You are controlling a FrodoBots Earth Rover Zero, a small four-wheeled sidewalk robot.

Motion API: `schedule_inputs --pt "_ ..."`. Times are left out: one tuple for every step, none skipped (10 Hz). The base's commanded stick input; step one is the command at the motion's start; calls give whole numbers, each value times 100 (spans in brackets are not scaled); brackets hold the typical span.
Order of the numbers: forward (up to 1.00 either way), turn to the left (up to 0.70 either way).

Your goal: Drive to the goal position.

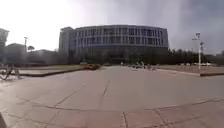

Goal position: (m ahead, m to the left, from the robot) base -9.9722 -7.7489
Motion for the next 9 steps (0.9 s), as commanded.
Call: schedule_inputs --pt "100 13" --pt "100 28" --pt "100 28" --pt "100 0" --pt "100 0" --pt "100 0" --pt "100 0" --pt "100 0" --pt "100 0"
